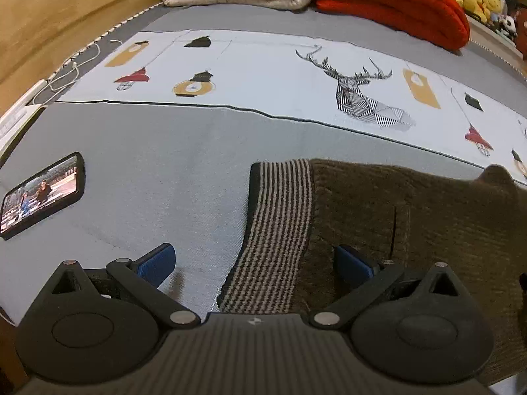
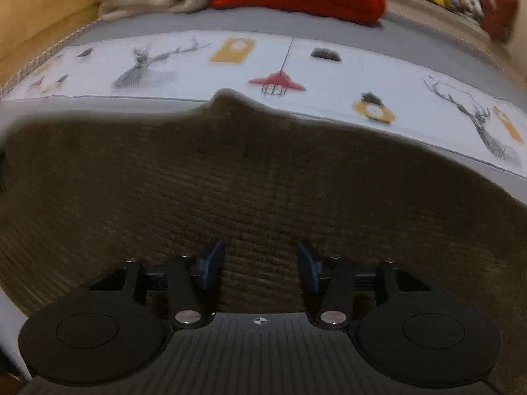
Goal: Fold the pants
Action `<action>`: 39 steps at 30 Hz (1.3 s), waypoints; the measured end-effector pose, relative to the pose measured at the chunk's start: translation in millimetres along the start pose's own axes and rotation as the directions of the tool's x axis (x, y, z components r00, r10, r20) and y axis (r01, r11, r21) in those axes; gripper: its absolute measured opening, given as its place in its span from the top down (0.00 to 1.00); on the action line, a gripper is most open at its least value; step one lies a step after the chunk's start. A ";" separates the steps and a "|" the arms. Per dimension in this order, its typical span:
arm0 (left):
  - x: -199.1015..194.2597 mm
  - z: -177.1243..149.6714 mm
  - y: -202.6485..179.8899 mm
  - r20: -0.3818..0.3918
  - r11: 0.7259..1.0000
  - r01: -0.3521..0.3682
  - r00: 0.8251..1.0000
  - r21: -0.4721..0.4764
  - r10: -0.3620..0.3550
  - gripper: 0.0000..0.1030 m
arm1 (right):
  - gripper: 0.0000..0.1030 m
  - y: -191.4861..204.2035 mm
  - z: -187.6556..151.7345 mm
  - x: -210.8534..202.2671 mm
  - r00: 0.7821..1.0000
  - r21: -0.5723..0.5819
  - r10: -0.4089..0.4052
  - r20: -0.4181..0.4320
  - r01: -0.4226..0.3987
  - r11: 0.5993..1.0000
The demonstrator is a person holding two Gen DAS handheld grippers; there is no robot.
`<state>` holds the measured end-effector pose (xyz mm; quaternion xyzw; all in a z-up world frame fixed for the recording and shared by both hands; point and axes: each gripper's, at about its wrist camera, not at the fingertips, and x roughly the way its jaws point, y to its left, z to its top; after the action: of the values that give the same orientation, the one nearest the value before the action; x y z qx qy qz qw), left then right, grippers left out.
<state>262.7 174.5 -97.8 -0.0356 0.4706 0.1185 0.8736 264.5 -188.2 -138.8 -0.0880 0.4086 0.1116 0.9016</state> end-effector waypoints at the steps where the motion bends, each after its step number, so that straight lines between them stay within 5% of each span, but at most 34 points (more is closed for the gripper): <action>1: -0.7 -0.3 2.4 -0.005 1.000 0.007 1.000 -0.016 -0.007 0.00 | 0.33 -1.8 3.5 -1.5 1.000 -0.011 -0.007 -0.010 0.007 1.000; 7: -5.8 -0.3 21.5 -0.021 0.997 0.013 1.000 -0.081 -0.015 0.00 | 0.26 -65.4 -15.4 -26.7 0.984 0.141 -0.099 -0.149 0.120 0.983; 10: -4.7 0.6 20.5 -0.034 0.995 0.002 0.999 -0.105 -0.005 0.00 | 0.10 -98.2 -39.9 -35.1 0.967 0.223 -0.159 -0.199 0.203 0.954; 17: -10.7 -2.6 13.0 -0.027 0.993 -0.060 0.998 -0.106 0.058 0.00 | 0.02 -149.4 -83.4 -61.5 0.952 0.316 -0.251 -0.176 0.296 0.901; 20: -18.4 -9.3 16.0 -0.018 0.990 -0.083 0.997 -0.118 0.081 0.00 | 0.02 -179.7 -101.2 -78.0 0.930 0.418 -0.310 -0.199 0.367 0.831; 23: -32.3 -19.0 21.4 0.004 0.983 -0.103 0.995 -0.150 0.104 0.00 | 0.03 -201.7 -119.3 -91.5 0.866 0.436 -0.448 -0.222 0.500 0.748; 26: -52.9 -25.9 19.9 0.072 0.976 -0.157 0.983 -0.151 0.169 0.00 | 0.05 -227.9 -138.2 -115.1 0.779 0.529 -0.567 -0.267 0.611 0.589; 27: -62.0 -28.4 17.4 0.111 0.974 -0.177 0.975 -0.142 0.193 0.00 | 0.05 -237.7 -144.3 -122.5 0.772 0.581 -0.573 -0.275 0.608 0.541; 30: -88.6 -35.9 8.4 0.182 0.973 -0.185 0.961 -0.139 0.208 0.00 | 0.05 -262.7 -170.1 -154.1 0.808 0.768 -0.540 -0.235 0.495 0.407; 35: -113.2 -50.4 -24.9 0.190 0.989 -0.072 0.977 -0.132 0.096 0.00 | 0.05 -289.6 -205.1 -184.3 0.843 0.929 -0.514 -0.158 0.303 0.212; 39: -118.3 -63.3 -72.3 0.185 0.998 -0.022 0.982 -0.052 0.032 0.00 | 0.06 -296.1 -203.9 -179.8 0.876 0.929 -0.478 -0.065 0.228 0.292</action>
<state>166.0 73.0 -38.2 -0.0399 0.3842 0.1448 0.9110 83.9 -546.5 -115.5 0.3497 0.2654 -0.3268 0.8369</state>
